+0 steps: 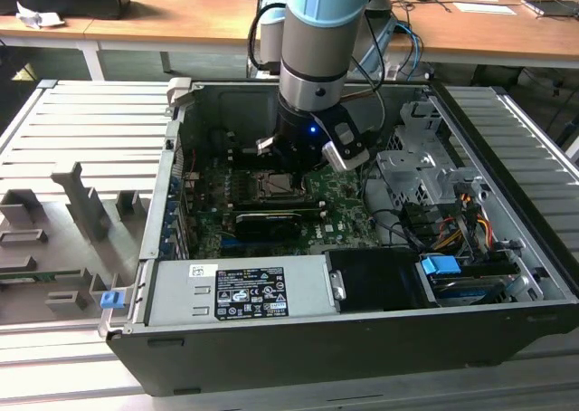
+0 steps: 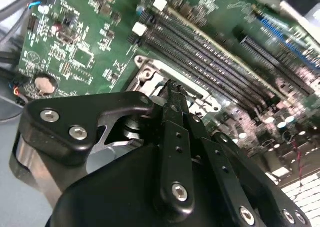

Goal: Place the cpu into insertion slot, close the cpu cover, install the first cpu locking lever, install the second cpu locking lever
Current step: 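Install the second cpu locking lever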

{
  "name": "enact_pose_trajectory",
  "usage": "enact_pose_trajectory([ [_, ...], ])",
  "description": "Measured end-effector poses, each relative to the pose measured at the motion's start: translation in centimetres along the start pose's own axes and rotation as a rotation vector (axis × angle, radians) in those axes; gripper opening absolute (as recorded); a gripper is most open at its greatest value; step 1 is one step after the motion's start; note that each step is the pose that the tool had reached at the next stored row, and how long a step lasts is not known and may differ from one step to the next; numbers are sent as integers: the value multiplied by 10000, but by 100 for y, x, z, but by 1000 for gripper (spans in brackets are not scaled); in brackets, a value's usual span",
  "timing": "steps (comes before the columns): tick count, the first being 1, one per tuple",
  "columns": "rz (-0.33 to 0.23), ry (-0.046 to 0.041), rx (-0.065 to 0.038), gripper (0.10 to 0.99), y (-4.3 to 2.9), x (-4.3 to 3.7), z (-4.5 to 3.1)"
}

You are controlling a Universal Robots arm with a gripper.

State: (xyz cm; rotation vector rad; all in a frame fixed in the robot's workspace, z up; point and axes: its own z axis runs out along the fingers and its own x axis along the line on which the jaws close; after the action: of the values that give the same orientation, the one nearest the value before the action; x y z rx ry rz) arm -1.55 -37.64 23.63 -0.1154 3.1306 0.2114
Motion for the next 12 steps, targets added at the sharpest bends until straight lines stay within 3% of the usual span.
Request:
enact_pose_trajectory([
  [7, 21, -3, 1, 106, -52, 73, -7],
  [12, 14, -3, 0, 106, -50, 252, -2],
])
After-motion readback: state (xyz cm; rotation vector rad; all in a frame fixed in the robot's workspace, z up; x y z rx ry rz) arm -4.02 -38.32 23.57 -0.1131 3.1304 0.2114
